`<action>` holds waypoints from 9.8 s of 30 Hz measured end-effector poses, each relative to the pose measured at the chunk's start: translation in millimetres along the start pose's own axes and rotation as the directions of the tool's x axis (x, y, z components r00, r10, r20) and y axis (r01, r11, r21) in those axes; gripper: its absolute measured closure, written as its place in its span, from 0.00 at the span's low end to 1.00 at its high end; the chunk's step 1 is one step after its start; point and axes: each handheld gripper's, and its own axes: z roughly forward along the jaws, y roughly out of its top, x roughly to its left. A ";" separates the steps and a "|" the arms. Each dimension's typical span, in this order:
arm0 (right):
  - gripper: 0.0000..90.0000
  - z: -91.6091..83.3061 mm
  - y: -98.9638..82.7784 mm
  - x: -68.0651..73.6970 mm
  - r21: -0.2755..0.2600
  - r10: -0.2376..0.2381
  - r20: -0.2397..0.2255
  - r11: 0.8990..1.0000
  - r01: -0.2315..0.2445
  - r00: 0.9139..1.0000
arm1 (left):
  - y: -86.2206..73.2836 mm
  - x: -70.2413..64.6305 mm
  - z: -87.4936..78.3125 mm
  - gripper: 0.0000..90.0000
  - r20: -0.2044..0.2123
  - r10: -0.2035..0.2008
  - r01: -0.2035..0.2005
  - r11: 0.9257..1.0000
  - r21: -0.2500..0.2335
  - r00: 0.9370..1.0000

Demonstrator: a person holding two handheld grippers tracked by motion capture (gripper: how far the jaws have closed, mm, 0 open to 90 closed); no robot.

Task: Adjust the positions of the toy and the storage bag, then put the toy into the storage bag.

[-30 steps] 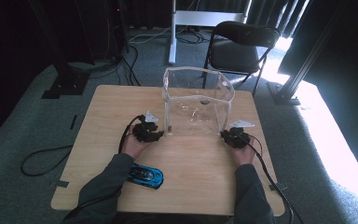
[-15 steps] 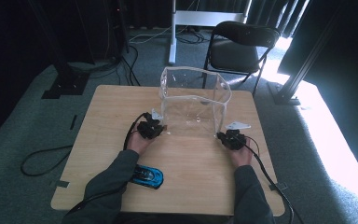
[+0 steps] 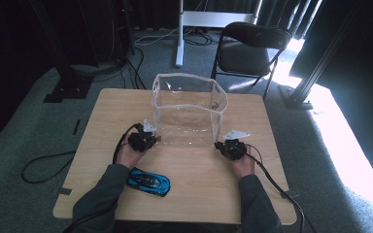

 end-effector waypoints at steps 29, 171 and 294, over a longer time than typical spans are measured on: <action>0.47 -31.6 -22.6 69.1 0.009 -0.019 -0.100 1.000 0.020 0.995 | -105.7 14.1 -74.3 0.54 -0.060 -0.191 0.189 0.982 -0.025 0.980; 0.15 -49.5 -49.8 81.8 0.087 -0.124 0.037 0.989 0.120 0.992 | -56.5 -108.7 0.7 0.51 0.280 -0.022 0.053 0.993 -0.106 0.960; 0.27 -44.1 -5.5 60.0 -0.082 -0.225 -0.283 0.974 0.210 0.932 | -57.5 -99.9 3.2 0.42 0.140 0.002 0.013 0.994 -0.104 0.990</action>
